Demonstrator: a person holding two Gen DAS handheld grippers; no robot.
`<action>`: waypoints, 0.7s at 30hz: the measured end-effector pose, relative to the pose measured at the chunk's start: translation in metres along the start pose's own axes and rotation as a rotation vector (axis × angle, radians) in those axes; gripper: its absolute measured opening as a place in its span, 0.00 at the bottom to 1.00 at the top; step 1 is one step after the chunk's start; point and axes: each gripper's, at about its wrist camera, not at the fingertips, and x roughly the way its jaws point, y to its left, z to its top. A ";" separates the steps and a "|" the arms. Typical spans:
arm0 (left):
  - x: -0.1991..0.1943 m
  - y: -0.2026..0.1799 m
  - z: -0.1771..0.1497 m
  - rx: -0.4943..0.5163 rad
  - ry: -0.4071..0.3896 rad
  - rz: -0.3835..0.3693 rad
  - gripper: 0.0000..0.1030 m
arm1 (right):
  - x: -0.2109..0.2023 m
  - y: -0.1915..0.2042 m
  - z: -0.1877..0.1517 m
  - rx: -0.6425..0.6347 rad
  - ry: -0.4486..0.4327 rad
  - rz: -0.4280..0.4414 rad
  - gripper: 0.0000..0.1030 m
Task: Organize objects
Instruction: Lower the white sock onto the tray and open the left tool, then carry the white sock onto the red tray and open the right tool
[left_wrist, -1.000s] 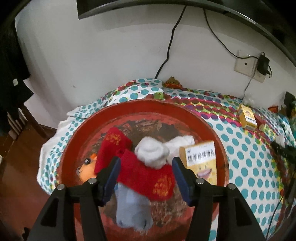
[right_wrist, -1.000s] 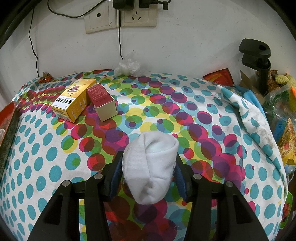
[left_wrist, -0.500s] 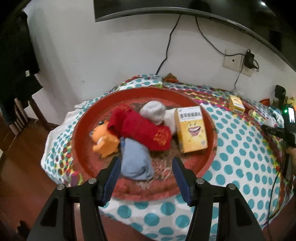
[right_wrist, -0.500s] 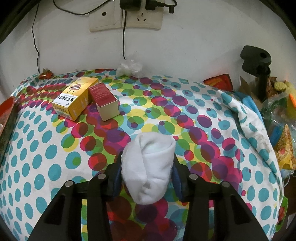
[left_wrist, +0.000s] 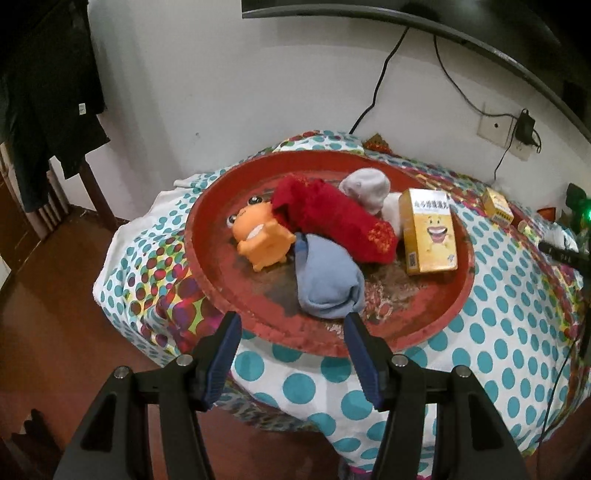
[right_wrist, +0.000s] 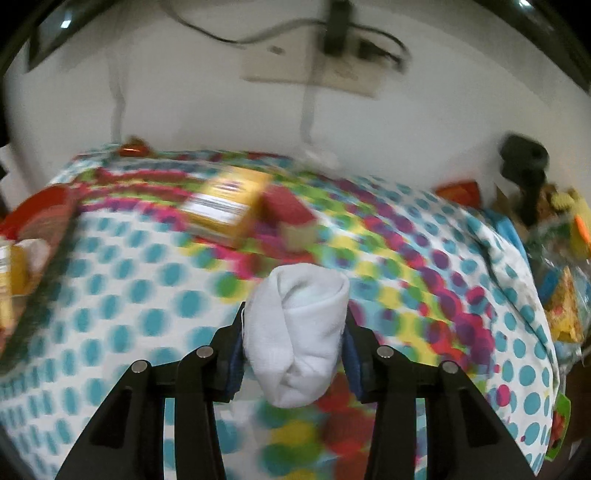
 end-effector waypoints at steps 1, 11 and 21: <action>0.000 0.000 0.000 -0.001 0.003 -0.004 0.57 | -0.005 0.012 0.003 -0.018 -0.009 0.024 0.40; -0.015 0.007 0.004 0.000 -0.027 0.032 0.57 | -0.055 0.152 0.010 -0.219 -0.070 0.259 0.40; -0.024 0.023 0.007 -0.023 -0.035 0.086 0.57 | -0.082 0.241 -0.002 -0.344 -0.068 0.388 0.40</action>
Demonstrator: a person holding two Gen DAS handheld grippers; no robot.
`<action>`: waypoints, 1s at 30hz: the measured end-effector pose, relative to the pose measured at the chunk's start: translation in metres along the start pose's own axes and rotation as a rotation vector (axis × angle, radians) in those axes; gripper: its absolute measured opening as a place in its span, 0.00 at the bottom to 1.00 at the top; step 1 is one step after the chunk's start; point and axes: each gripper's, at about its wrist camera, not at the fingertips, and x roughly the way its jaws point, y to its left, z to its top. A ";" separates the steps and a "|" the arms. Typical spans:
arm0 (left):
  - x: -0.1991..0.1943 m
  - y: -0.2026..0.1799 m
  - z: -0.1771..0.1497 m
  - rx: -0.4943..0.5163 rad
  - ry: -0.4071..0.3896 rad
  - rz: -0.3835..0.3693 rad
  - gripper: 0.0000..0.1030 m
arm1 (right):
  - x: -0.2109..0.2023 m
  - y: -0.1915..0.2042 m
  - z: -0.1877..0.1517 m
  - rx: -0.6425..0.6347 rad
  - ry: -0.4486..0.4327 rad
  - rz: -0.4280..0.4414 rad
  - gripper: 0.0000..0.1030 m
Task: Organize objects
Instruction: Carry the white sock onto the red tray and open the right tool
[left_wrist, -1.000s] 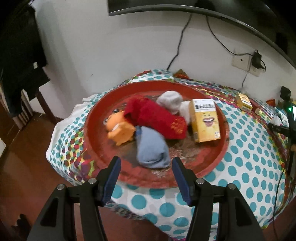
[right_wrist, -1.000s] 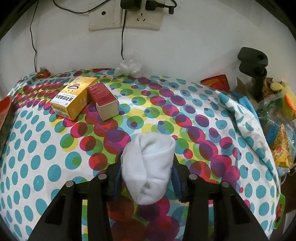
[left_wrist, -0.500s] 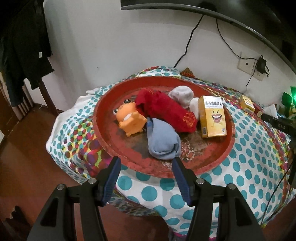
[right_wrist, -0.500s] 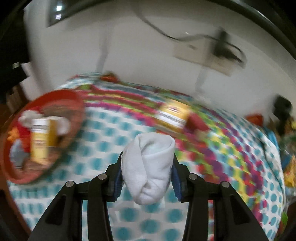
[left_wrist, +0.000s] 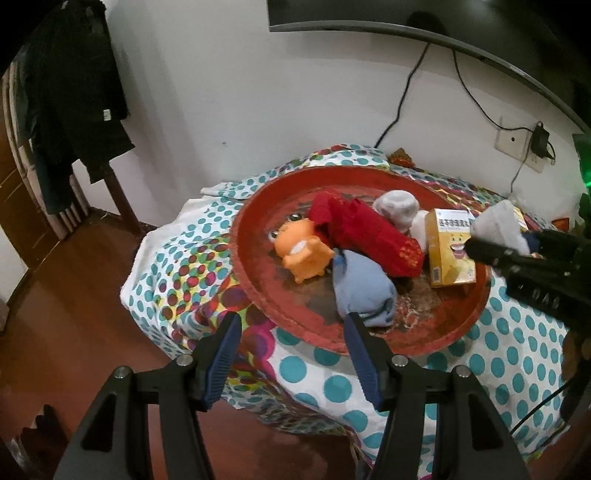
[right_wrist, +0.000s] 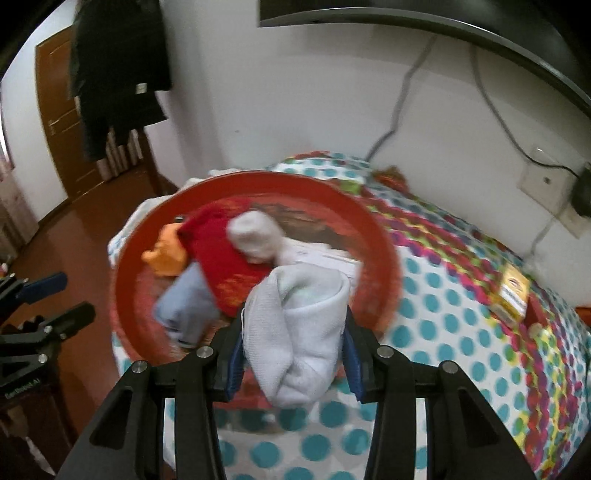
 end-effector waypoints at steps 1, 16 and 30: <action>0.000 0.002 0.000 -0.003 -0.003 0.006 0.57 | 0.002 0.005 0.001 -0.009 0.002 0.014 0.40; 0.014 0.032 -0.002 -0.086 0.076 0.040 0.57 | 0.060 0.033 0.020 -0.034 0.068 -0.019 0.40; 0.027 0.039 -0.007 -0.105 0.130 0.055 0.57 | 0.087 0.016 0.037 0.007 0.084 -0.089 0.42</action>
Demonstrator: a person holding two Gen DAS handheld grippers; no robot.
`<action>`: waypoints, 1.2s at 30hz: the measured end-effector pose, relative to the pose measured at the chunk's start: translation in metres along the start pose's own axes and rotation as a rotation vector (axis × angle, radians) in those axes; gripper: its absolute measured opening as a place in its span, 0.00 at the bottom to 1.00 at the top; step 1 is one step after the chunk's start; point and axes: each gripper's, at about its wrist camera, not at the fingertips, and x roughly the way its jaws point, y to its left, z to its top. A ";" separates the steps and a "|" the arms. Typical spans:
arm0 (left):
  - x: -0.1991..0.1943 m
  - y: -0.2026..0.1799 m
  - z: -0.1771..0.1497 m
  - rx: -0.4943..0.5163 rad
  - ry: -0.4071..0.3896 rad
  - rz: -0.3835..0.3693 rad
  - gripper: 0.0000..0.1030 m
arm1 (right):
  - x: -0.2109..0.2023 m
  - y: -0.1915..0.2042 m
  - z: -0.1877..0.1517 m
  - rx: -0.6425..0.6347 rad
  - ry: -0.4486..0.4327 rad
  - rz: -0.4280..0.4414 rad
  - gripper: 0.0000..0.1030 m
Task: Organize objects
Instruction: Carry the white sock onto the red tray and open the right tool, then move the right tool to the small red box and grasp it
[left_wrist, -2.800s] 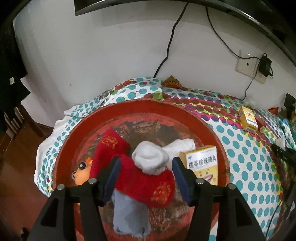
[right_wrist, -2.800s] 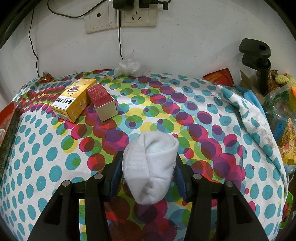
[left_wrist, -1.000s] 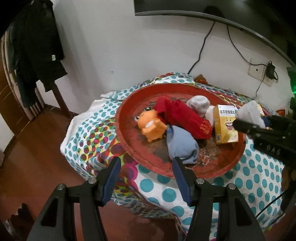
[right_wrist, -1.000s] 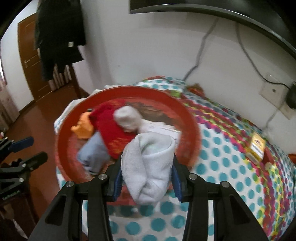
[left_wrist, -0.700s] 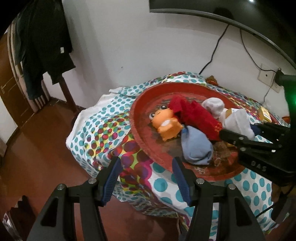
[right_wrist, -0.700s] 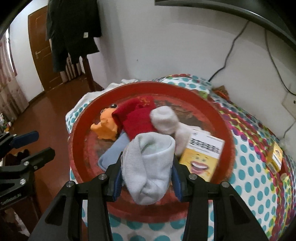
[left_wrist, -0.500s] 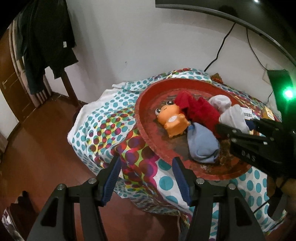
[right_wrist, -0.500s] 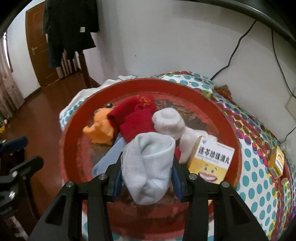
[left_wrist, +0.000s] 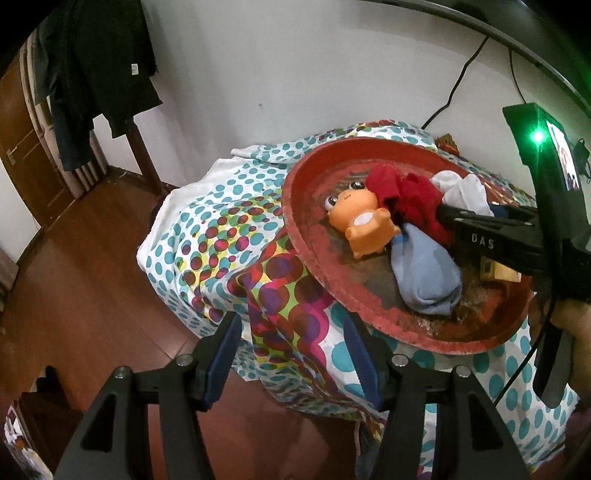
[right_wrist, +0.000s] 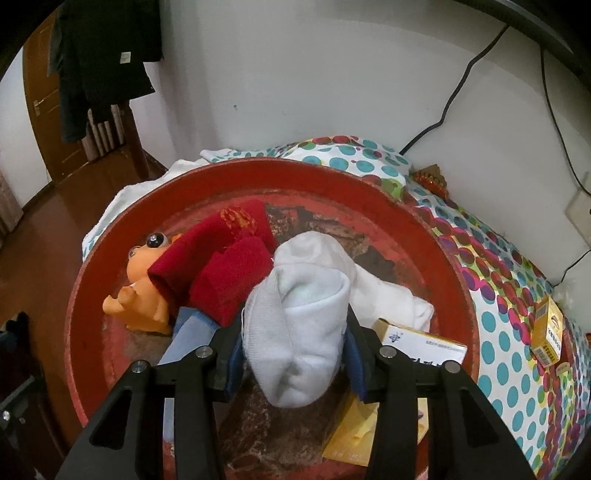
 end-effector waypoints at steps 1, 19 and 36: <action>0.001 -0.001 0.000 0.002 0.002 -0.002 0.57 | -0.001 0.000 -0.001 -0.001 0.001 0.001 0.44; 0.003 -0.014 -0.004 0.030 0.013 -0.007 0.57 | -0.079 -0.051 -0.040 0.086 -0.097 0.022 0.74; -0.011 -0.083 0.001 0.239 -0.051 -0.038 0.57 | -0.047 -0.293 -0.100 0.388 -0.012 -0.301 0.71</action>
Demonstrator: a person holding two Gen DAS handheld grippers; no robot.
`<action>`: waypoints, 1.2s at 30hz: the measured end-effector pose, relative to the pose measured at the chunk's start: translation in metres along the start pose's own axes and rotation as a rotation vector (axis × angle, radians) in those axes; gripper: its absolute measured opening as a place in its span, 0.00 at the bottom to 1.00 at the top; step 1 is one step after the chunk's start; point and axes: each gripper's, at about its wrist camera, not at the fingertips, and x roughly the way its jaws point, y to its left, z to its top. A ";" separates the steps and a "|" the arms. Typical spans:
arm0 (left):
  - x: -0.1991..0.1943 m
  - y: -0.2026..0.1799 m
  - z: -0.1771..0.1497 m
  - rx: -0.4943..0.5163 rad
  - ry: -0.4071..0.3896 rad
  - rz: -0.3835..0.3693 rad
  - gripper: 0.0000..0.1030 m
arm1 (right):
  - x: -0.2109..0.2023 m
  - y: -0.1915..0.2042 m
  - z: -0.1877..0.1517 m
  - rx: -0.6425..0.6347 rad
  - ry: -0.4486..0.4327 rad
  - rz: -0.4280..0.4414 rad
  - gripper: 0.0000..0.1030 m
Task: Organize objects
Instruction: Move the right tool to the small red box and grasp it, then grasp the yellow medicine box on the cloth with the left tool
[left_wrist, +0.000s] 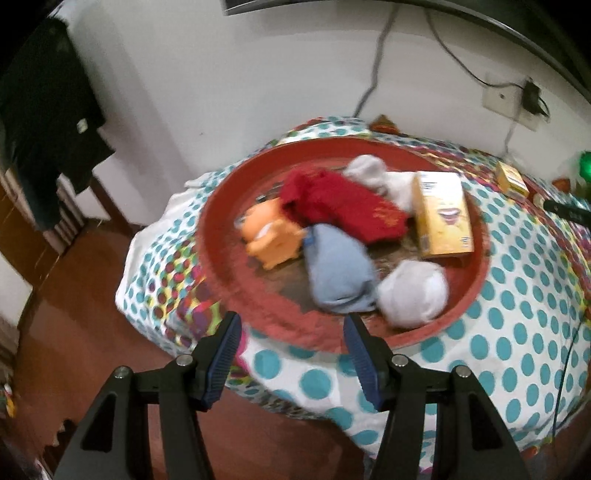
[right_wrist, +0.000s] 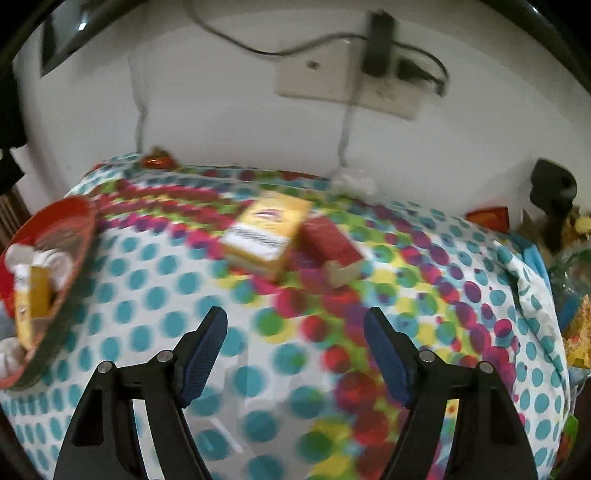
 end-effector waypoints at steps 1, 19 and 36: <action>0.000 -0.007 0.004 0.017 -0.001 -0.005 0.57 | 0.005 -0.003 0.003 -0.004 0.001 -0.007 0.70; 0.008 -0.208 0.065 0.405 -0.035 -0.215 0.57 | 0.081 -0.008 0.032 -0.082 0.043 0.094 0.33; 0.104 -0.331 0.159 0.315 0.027 -0.496 0.58 | 0.037 -0.040 -0.026 0.016 0.044 0.129 0.27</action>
